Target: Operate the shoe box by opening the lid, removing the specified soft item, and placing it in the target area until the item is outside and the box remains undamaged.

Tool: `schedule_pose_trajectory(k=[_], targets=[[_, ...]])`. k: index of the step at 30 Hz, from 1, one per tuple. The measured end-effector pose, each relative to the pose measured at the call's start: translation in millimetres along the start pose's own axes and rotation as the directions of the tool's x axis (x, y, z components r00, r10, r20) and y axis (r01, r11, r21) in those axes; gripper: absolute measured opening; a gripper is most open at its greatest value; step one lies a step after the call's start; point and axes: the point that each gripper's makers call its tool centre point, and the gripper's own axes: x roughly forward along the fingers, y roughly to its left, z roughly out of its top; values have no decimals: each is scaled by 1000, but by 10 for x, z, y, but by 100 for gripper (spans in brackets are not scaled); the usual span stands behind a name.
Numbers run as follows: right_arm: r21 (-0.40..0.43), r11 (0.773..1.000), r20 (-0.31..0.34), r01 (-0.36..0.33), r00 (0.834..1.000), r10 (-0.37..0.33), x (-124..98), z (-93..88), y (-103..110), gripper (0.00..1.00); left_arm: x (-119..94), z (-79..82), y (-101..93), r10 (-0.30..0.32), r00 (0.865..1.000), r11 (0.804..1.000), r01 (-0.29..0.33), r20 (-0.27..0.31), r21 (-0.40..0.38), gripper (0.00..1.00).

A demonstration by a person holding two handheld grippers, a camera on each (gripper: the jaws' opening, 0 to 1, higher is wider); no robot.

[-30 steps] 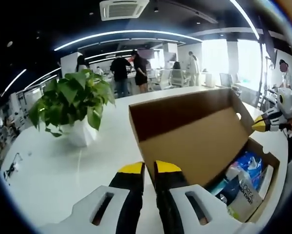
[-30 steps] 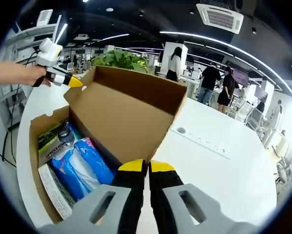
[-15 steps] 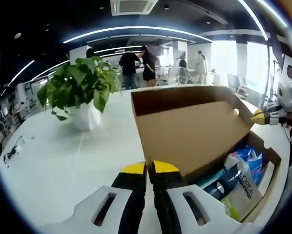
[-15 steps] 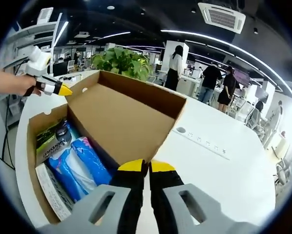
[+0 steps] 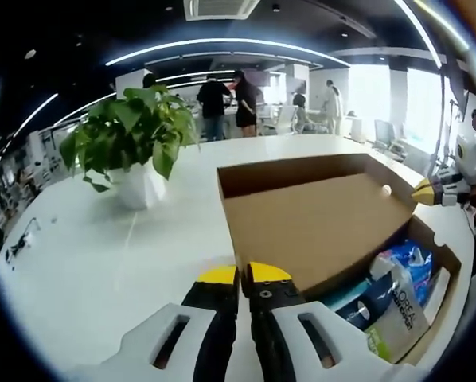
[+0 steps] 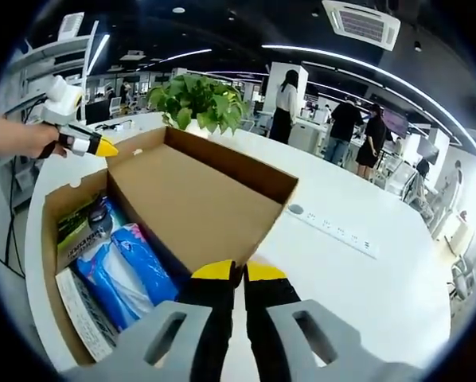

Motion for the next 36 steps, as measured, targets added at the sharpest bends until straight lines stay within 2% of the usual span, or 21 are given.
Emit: schedule_pose_trajectory(k=[16,36], targets=[[28,1000,-28,-10,1000,10,95,-49,-53,3,147,-58,14,-4,999,1000,4,-34,-6,2],[63,998,-48,-15,999,18,146,-70,-73,4,188,-129,7,-20,998,999,18,-54,-35,4]])
